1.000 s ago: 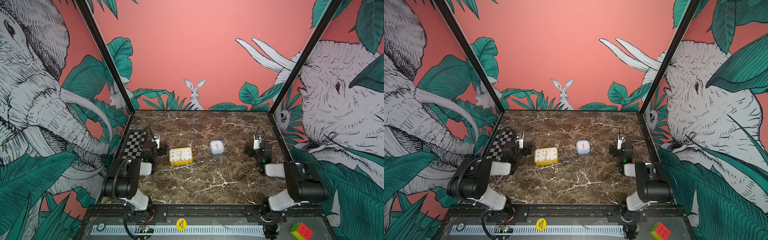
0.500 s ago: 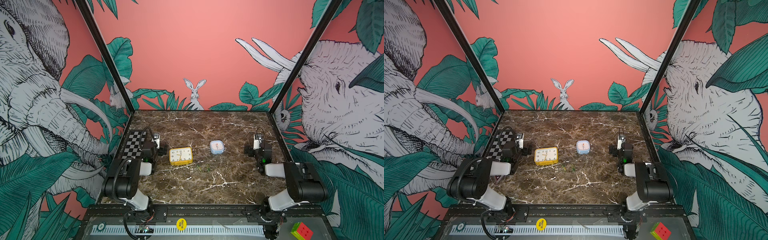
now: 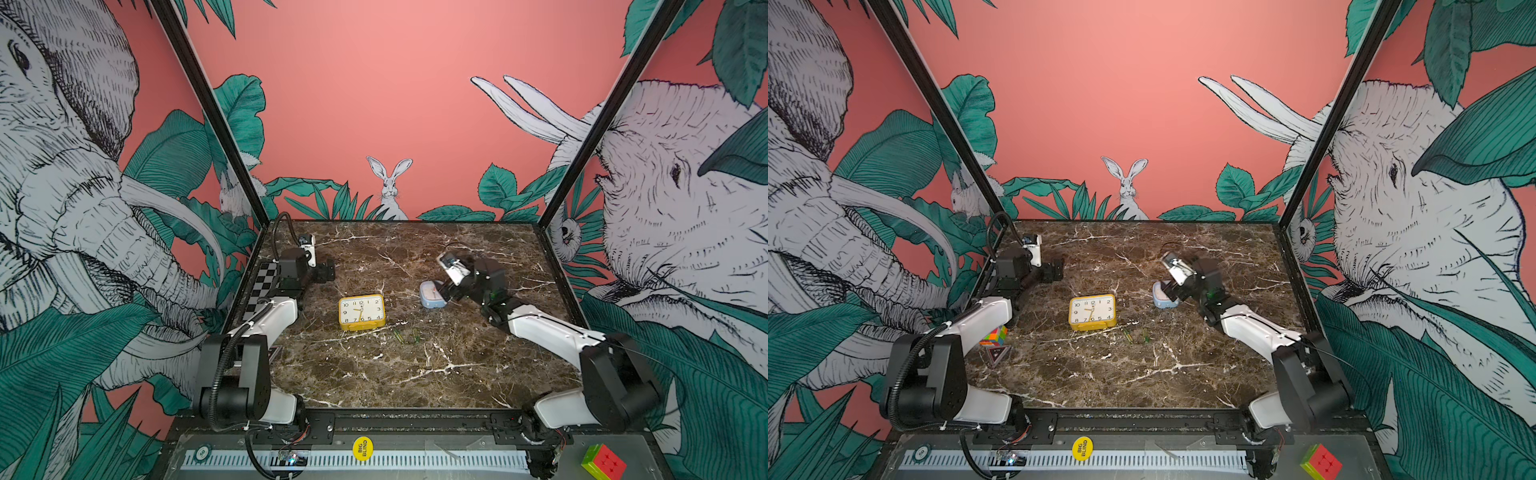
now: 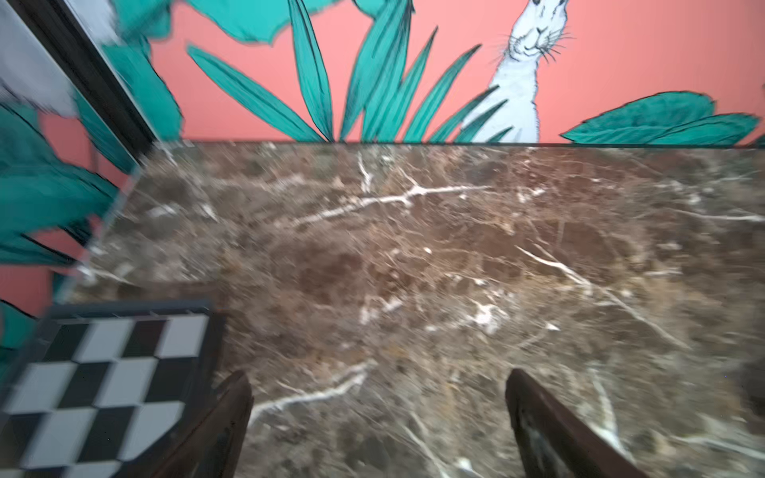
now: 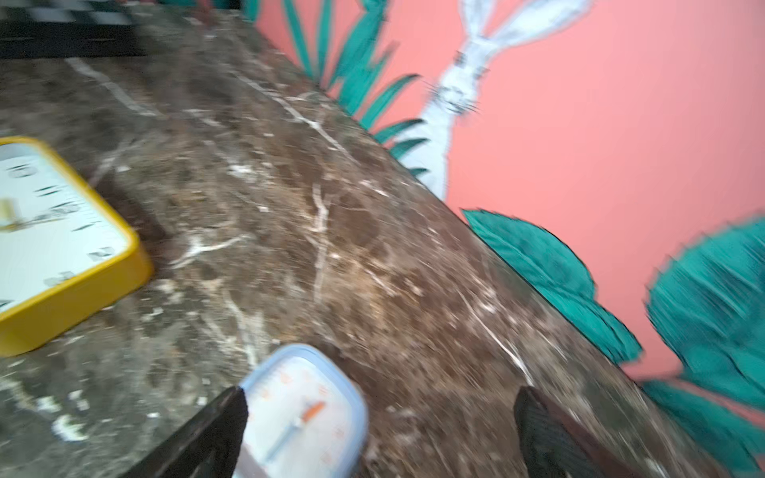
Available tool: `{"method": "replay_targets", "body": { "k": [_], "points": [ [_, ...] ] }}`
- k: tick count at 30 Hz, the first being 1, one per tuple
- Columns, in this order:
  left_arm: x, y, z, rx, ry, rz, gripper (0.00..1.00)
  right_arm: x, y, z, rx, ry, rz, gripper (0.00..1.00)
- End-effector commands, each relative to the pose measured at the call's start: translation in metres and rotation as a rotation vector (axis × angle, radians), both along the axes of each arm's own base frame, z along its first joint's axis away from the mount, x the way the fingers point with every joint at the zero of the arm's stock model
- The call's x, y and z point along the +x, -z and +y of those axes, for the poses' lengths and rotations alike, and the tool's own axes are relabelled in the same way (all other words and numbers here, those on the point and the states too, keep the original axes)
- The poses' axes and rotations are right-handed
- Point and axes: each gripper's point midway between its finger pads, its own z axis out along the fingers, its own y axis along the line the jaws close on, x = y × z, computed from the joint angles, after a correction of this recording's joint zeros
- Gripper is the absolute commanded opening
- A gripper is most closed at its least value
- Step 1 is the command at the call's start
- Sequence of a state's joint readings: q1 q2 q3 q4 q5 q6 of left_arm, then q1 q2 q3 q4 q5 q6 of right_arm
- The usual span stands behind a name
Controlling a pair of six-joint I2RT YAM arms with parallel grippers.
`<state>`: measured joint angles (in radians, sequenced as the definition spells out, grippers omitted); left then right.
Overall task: Insert the battery into the alarm
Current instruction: Adjust the alarm at the center of the board.
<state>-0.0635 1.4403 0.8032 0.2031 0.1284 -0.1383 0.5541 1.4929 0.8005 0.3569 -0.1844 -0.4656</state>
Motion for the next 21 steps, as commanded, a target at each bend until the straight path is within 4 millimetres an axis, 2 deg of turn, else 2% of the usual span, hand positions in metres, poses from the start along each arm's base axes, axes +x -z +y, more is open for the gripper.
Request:
{"method": "replay_targets", "body": {
  "k": [1, 2, 4, 9, 16, 21],
  "points": [
    [-0.018, 0.032, -0.018, -0.212, -0.006, 0.223, 0.94, -0.035, 0.033, 0.054, -0.156, -0.282, -0.031, 0.99],
    [-0.018, 0.034, -0.023, -0.236, 0.010, 0.246, 0.93, -0.041, 0.046, 0.066, -0.179, -0.334, -0.023, 0.99],
    [-0.018, 0.038, -0.028, -0.262, 0.025, 0.284, 0.90, -0.053, 0.058, 0.089, -0.216, -0.427, -0.031, 0.99],
    [-0.024, 0.049, -0.035, -0.289, 0.051, 0.330, 0.89, -0.076, 0.076, 0.122, -0.239, -0.561, -0.028, 0.99],
    [-0.031, 0.066, -0.051, -0.288, 0.113, 0.386, 0.89, -0.075, 0.089, 0.147, -0.232, -0.585, -0.017, 0.98],
    [-0.036, 0.069, -0.062, -0.289, 0.157, 0.403, 0.88, -0.073, 0.096, 0.164, -0.199, -0.601, 0.005, 0.98]
  ]
}}
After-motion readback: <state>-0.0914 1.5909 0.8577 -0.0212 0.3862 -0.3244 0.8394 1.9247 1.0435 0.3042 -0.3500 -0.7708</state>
